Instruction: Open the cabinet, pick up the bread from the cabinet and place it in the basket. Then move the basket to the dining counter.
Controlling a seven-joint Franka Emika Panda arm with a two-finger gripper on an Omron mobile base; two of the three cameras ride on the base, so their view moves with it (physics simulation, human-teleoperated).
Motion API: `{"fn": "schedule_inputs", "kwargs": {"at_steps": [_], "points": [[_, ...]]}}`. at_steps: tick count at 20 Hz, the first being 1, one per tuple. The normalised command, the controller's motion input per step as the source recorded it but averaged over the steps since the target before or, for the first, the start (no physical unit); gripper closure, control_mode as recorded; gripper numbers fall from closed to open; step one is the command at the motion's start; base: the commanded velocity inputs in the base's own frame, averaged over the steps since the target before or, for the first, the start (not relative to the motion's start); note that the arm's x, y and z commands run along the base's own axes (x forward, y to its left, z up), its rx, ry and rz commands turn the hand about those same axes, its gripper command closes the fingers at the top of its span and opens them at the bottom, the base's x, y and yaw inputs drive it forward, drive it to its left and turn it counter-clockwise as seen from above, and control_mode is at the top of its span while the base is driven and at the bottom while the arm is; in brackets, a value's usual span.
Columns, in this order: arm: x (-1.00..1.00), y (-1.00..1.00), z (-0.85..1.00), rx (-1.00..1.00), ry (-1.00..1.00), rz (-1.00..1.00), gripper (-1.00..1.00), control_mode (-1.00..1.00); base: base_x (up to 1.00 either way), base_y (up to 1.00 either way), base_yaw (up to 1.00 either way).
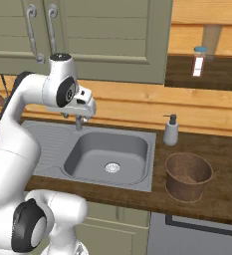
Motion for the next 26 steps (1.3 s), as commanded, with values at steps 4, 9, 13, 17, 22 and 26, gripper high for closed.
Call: {"fn": "schedule_inputs", "kwargs": {"at_steps": [4,9,13,17,22,26], "points": [[-0.65,0.19,0.00,-0.04,-0.05,0.11,-1.00,-1.00,0.00,0.00,0.00],[-0.35,0.28,0.75,0.00,-0.20,0.00,-1.00,-1.00,0.00,0.00,0.00],[-0.09,0.00,1.00,0.00,-0.37,0.00,-1.00,-1.00,0.00,0.00,0.00],[-0.01,0.24,0.93,0.00,-0.42,0.00,-1.00,-1.00,0.00,0.00,0.00],[0.00,0.26,0.76,0.00,-0.31,0.00,-1.00,-1.00,0.00,0.00,0.00],[0.03,0.00,0.58,0.00,-0.19,0.00,-1.00,-1.00,0.00,0.00,0.00]]}}
